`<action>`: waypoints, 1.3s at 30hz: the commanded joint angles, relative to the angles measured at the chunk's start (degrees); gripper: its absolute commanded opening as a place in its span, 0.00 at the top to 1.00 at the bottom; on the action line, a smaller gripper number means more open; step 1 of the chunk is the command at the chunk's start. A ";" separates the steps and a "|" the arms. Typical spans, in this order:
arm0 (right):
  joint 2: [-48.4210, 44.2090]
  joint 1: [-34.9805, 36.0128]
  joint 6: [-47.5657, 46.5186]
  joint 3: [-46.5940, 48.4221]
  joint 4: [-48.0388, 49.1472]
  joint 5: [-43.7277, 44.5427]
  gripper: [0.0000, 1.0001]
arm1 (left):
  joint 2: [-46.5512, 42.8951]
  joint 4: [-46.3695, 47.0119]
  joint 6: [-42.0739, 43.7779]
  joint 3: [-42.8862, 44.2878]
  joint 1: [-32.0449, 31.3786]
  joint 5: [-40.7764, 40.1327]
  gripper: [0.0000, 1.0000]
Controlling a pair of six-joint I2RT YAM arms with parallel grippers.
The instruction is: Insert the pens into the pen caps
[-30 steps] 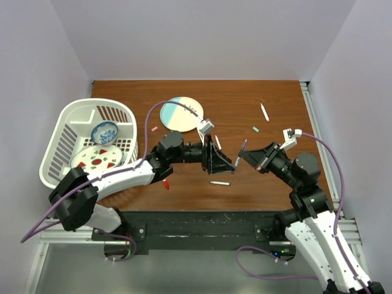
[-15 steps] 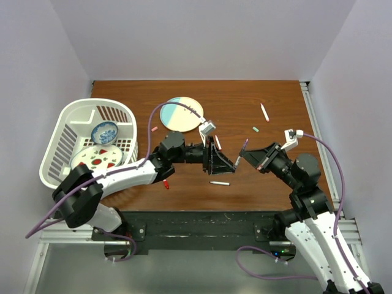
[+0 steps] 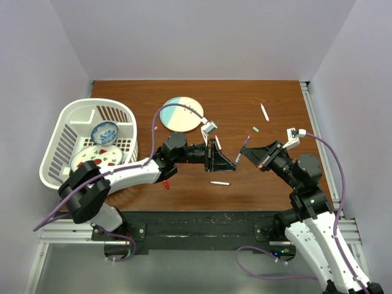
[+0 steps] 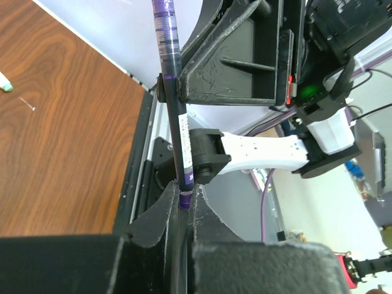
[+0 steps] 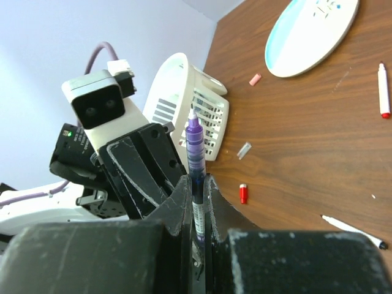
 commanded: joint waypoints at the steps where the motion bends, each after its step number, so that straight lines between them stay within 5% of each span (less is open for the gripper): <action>1: 0.70 0.17 1.00 -1.20 5.02 -3.52 0.85 | -0.06 10.32 -2.82 0.31 -0.69 1.25 1.00; 4: -0.61 0.08 0.90 -3.22 8.01 -5.46 0.69 | -0.49 12.00 -4.05 0.13 -0.61 1.08 1.00; 10: -2.37 0.17 0.47 -4.81 11.00 -5.63 0.68 | -1.37 12.62 -4.67 -0.22 -0.61 0.73 1.00; 19: -1.14 0.17 5.04 -8.41 18.64 -8.27 0.82 | -0.76 14.20 -6.25 -0.31 -0.87 -1.03 1.00; 21: -1.75 0.08 4.86 -8.84 18.64 -8.18 0.97 | -0.67 13.76 -6.16 -0.22 -0.87 -1.82 1.00; 23: -1.93 0.17 5.04 -9.11 18.64 -8.01 1.00 | -0.67 12.71 -4.59 0.30 -0.96 -1.74 1.00; 25: -2.20 0.17 4.86 -9.03 18.30 -7.74 1.00 | -1.63 6.75 -2.57 1.71 -0.87 -1.12 0.60; 27: -2.37 0.17 3.29 -6.67 15.67 -6.35 1.00 | -3.91 -6.01 3.83 2.85 -0.70 -2.60 0.34; 29: -2.20 0.17 -1.71 -3.94 8.91 -4.50 1.00 | -9.09 -17.30 12.41 3.64 -0.70 -11.42 0.25; 33: -2.28 0.08 -6.56 0.55 3.62 -2.03 1.00 | -15.43 -47.91 24.49 9.33 -0.43 -31.13 0.25; 35: -2.37 0.17 -7.88 1.17 2.30 -2.03 1.00 | -16.23 -56.69 30.19 12.33 -0.34 -45.67 0.25; 39: -3.08 0.08 -8.67 1.17 1.94 -3.52 1.00 | -14.39 -69.87 35.93 16.46 0.88 -61.57 0.26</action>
